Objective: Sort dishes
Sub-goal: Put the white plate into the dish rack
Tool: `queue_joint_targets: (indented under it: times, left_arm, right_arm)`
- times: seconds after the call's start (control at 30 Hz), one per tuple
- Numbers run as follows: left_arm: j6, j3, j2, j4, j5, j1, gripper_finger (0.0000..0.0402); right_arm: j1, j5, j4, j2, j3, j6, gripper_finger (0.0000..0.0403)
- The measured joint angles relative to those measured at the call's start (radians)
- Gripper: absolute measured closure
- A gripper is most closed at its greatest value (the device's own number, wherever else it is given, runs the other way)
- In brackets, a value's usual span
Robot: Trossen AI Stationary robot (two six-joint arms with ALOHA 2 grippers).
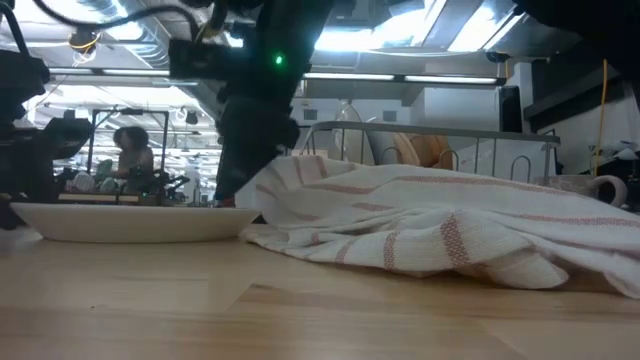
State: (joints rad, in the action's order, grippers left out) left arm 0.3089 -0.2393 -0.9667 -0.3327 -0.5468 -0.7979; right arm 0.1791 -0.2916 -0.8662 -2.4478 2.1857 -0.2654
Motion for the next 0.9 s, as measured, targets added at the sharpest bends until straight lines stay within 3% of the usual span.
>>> queue_joint_targets:
  times: [0.5,0.67,0.9]
  left_arm:
    - [0.015,-0.034,-0.15,0.03,-0.015,0.007,0.0255]
    - [0.027,-0.048,-0.199,0.039,-0.022,0.046,0.0255]
    - [0.037,-0.055,-0.236,0.046,-0.022,0.088,0.027]
  right_arm:
    - [-0.031,0.152,0.129,-0.058,0.0,-0.001,0.0147]
    - [-0.037,0.218,0.164,-0.06,-0.002,-0.002,0.017]
    - [-0.035,0.225,0.197,-0.06,-0.002,-0.005,0.0205]
